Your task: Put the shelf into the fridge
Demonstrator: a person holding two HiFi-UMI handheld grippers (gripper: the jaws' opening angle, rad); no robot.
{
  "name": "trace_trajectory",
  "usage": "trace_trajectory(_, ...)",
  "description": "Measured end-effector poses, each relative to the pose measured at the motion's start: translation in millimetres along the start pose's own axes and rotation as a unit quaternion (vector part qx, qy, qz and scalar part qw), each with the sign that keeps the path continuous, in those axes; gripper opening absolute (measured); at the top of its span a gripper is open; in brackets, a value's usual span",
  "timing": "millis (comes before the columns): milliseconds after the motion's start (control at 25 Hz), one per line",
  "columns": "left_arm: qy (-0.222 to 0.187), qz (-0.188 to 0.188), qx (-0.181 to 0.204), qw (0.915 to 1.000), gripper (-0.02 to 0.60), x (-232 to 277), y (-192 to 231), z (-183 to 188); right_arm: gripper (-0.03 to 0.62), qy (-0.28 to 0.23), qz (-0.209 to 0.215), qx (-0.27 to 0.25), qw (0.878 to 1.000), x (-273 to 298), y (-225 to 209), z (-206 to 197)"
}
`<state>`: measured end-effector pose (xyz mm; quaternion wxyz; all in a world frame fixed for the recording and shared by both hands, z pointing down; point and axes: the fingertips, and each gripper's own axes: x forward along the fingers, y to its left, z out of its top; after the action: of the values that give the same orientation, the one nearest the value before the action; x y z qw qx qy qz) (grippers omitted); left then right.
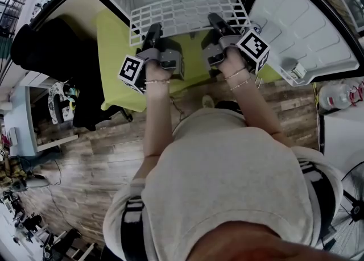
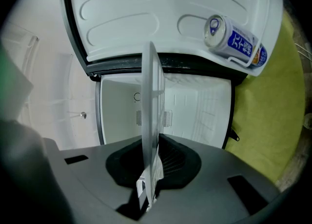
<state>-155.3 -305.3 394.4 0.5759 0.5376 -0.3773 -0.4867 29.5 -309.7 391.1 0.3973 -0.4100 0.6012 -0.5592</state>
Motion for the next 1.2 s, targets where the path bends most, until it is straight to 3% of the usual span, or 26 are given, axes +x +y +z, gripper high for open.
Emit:
trace_trajectory(760,0.008,0.013,0.037,0.9992,0.028,9.1,9.2,-0.5,0.035,-0.005,-0.010,-0.026,1.000,14.2,-7.3,10.4)
trace_trajectory(1200,-0.020,0.041,0.050,0.9977,0.028,25.8,17.3,5.3,0.031,0.001,-0.010,-0.018,1.000,34.6,-16.0,17.3)
